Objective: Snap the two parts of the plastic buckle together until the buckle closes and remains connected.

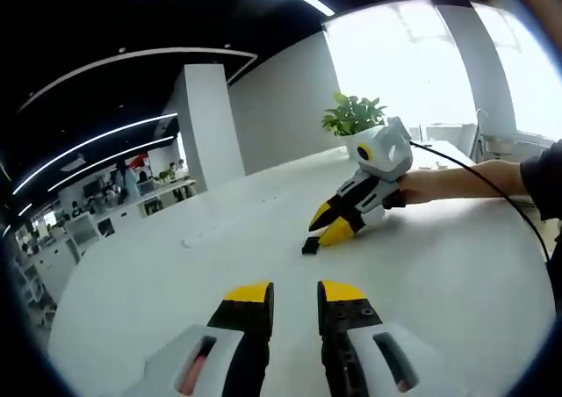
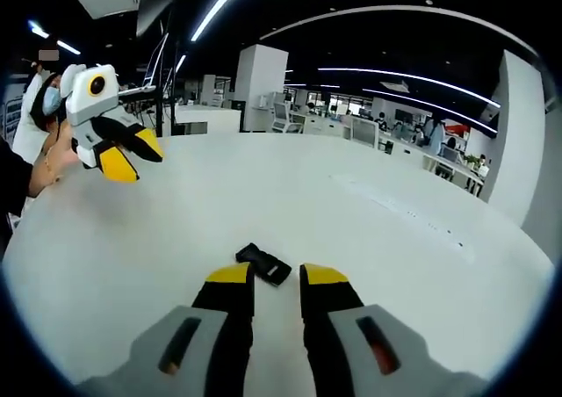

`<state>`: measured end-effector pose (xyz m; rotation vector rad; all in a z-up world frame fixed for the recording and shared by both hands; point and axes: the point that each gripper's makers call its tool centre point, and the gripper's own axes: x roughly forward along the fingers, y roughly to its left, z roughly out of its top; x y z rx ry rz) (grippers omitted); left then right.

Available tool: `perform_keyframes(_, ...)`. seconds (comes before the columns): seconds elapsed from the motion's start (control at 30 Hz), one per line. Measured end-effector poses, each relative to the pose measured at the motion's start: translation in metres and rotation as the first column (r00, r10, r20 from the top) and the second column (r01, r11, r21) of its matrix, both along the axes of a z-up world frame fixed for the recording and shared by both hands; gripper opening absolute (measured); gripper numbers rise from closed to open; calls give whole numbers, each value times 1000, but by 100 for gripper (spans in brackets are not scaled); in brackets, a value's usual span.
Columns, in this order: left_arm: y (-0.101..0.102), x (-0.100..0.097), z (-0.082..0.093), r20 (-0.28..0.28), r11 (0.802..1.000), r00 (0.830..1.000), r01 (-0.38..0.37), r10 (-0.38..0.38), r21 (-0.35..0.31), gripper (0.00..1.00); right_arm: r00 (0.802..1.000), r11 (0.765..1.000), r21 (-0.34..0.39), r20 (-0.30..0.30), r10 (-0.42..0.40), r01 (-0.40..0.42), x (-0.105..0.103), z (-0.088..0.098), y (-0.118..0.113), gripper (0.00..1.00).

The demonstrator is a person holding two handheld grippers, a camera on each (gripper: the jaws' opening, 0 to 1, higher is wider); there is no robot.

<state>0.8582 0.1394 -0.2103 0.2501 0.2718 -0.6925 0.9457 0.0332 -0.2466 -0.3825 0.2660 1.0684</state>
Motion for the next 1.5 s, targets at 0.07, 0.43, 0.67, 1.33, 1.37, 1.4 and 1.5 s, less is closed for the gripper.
perform_keyframes(0.07, 0, 0, 0, 0, 1000, 1000, -1, 1, 1, 19, 1000, 1000, -1, 2, 0, 0, 0, 0, 0, 20)
perform_keyframes(0.43, 0, -1, 0, -1, 1000, 1000, -2, 2, 8, 19, 1000, 1000, 2, -1, 1, -1, -5, 2, 0, 20)
perform_keyframes(0.67, 1, 0, -2, -14, 1000, 1000, -14, 15, 5, 19, 1000, 1000, 13, -6, -4, 5, -13, 5, -5, 21)
perform_keyframes(1.33, 8, -14, -11, -70, 998, 996, -60, 59, -7, 25, 993, 991, 92, -87, -86, 94, -50, 15, -34, 22)
perform_keyframes(1.37, 8, -16, -11, -72, 998, 996, -60, 59, -6, 25, 993, 992, 83, -82, -84, 91, -52, 14, -35, 22)
perform_keyframes(1.4, 8, -18, -11, -72, 998, 996, -61, 61, -5, 25, 993, 993, 77, -82, -89, 95, -54, 14, -36, 22)
perform_keyframes(1.5, 10, -21, -8, -67, 997, 995, -76, 74, -19, 25, 989, 990, 89, -105, -103, 113, -58, 15, -41, 22)
